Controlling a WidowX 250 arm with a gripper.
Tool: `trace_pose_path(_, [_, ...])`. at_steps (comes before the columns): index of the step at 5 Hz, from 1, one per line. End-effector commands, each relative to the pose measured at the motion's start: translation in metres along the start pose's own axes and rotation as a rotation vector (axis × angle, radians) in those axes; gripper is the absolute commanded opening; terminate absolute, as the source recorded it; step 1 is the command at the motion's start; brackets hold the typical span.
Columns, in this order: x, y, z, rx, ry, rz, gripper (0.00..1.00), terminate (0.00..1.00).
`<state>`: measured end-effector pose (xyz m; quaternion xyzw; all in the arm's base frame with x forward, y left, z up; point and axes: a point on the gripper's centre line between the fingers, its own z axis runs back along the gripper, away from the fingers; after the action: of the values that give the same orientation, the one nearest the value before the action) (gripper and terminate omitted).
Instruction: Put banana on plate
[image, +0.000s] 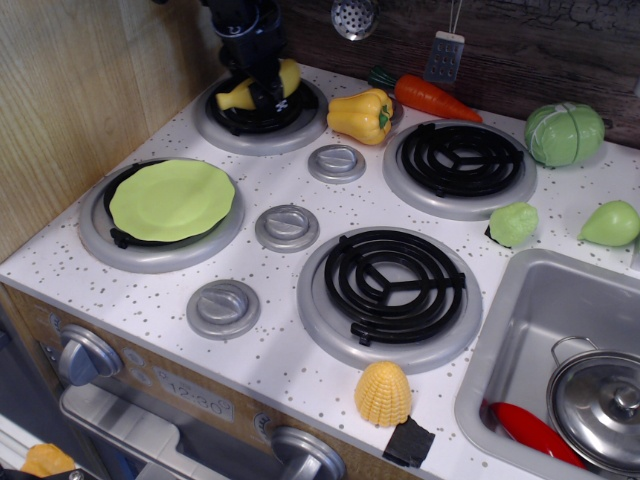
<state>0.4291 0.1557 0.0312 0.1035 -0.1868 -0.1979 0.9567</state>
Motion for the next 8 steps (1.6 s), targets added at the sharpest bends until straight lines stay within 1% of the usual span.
trace_pose_path(1, [-0.002, -0.01, 0.058, 0.113, 0.091, 0.124, 0.0, 0.0])
trace_pose_path(2, [-0.025, -0.024, 0.082, 0.15, 0.154, 0.203, 0.0, 0.0])
trace_pose_path(3, [-0.044, -0.04, 0.095, 0.168, 0.175, 0.238, 0.0, 0.0])
trace_pose_path(4, [-0.065, -0.062, 0.103, 0.141, 0.203, 0.304, 0.0, 0.0])
trace_pose_path(5, [-0.084, -0.076, 0.104, 0.121, 0.202, 0.325, 0.0, 0.0])
trace_pose_path(6, [-0.09, -0.081, 0.097, 0.085, 0.166, 0.326, 1.0, 0.0])
trace_pose_path(8, [-0.09, -0.081, 0.097, 0.085, 0.166, 0.326, 1.0, 0.0])
